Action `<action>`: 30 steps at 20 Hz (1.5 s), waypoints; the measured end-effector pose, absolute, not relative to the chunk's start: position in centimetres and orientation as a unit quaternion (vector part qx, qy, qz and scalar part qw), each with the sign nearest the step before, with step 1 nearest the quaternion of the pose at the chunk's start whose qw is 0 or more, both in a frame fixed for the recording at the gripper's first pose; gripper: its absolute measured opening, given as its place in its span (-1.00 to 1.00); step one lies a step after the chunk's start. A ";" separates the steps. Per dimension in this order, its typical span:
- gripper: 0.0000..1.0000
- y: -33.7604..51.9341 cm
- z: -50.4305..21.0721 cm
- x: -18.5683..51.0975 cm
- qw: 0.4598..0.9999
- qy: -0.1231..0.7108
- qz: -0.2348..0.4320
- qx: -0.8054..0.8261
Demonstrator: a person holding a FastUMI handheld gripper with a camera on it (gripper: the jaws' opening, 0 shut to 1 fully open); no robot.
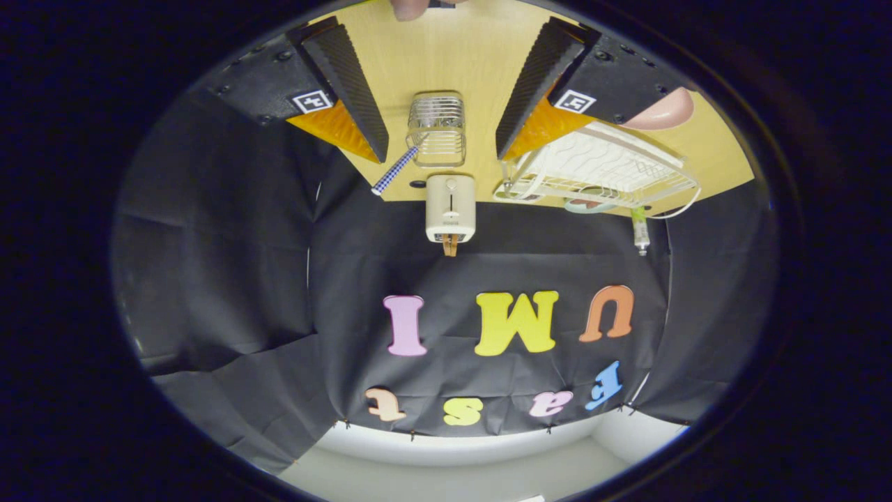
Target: Take the plate from the dish rack, then take the spoon from the basket and place it into the plate.
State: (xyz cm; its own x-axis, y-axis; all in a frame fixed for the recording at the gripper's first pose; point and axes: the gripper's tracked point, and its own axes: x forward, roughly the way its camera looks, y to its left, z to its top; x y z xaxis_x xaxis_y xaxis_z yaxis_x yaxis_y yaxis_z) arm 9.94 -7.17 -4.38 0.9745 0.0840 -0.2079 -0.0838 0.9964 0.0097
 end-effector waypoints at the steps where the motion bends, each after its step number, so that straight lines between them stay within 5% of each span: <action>1: 0.99 -7.7 -4.8 11.2 0.993 0.108 0.046 0.010; 8: 0.83 -10.0 -7.8 18.6 0.986 0.151 0.051 0.052; 14: 0.33 -9.8 -7.7 21.0 0.983 0.164 0.059 0.060; 19: -0.39 -9.3 -6.6 20.3 0.981 0.164 0.061 0.086; 30: -0.83 -6.6 -3.6 18.7 0.986 0.151 0.044 0.054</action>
